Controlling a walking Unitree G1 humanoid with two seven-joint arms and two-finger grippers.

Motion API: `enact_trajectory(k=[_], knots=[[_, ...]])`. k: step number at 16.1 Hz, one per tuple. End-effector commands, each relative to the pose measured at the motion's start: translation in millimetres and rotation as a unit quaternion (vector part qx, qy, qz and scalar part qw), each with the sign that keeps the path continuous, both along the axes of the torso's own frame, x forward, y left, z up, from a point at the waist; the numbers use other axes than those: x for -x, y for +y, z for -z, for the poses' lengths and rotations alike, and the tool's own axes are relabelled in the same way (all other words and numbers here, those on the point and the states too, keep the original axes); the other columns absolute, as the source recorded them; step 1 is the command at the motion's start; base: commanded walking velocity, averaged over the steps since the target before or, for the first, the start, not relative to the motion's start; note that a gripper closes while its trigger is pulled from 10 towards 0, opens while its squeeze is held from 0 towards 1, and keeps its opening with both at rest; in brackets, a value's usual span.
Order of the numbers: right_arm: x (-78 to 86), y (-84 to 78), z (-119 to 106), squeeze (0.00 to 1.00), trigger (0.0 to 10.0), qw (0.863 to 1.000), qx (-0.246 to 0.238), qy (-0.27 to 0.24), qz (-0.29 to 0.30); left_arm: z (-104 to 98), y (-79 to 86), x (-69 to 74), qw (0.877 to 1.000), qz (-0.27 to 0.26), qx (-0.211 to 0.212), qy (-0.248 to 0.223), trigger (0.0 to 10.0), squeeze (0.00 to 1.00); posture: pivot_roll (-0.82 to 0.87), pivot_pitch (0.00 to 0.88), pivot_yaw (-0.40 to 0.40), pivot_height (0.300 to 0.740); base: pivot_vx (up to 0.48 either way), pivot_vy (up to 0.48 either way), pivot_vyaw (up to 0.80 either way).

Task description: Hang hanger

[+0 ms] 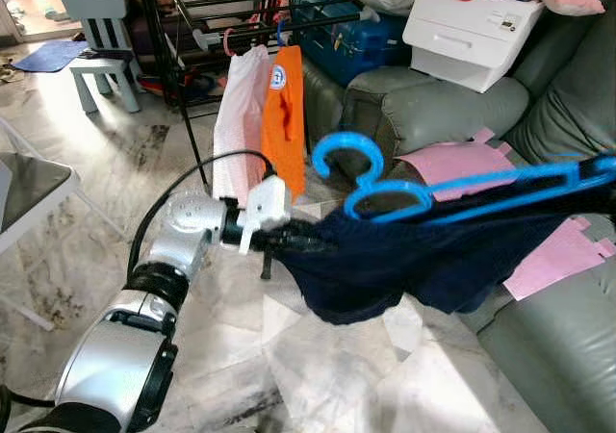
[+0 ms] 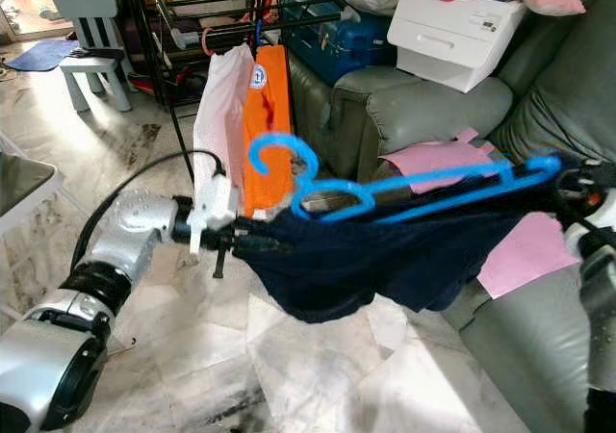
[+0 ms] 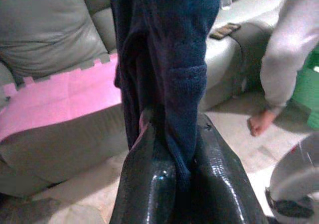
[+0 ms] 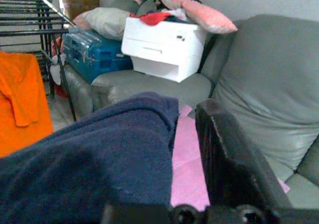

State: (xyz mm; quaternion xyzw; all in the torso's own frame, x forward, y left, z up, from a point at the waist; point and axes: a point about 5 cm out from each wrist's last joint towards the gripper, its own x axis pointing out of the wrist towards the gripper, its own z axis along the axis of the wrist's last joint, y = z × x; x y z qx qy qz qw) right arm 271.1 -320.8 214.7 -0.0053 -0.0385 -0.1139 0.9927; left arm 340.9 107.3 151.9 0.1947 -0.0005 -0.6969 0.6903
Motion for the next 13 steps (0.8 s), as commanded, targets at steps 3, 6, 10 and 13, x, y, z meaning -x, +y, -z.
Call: enact_trajectory(k=[3,6,10,13], knots=[[8.2,-16.9,-10,0.0,0.0,0.998,0.006,-0.015,0.06,16,21.9,5.2,0.998,-0.007,-0.061,0.007,0.0,0.0,-0.03,0.0,-0.035,0.74,0.0,0.0,0.0],[7.3,-11.8,-7,0.0,0.0,0.999,0.004,-0.014,0.051,27,18.8,6.5,0.995,-0.015,-0.099,-0.009,0.0,0.0,-0.04,0.0,-0.032,0.74,0.0,0.0,0.0],[3.1,-4.6,-9,0.0,0.0,0.999,0.009,-0.016,0.035,42,11.6,0.2,0.984,-0.084,-0.154,-0.031,0.0,0.0,-0.04,0.0,-0.03,0.74,0.0,0.0,0.0],[2.7,-0.9,-8,0.0,0.0,0.999,0.012,-0.015,0.028,43,9.9,-5.5,0.978,-0.133,-0.156,-0.042,0.0,0.0,-0.04,0.0,-0.028,0.74,0.0,0.0,0.0]])
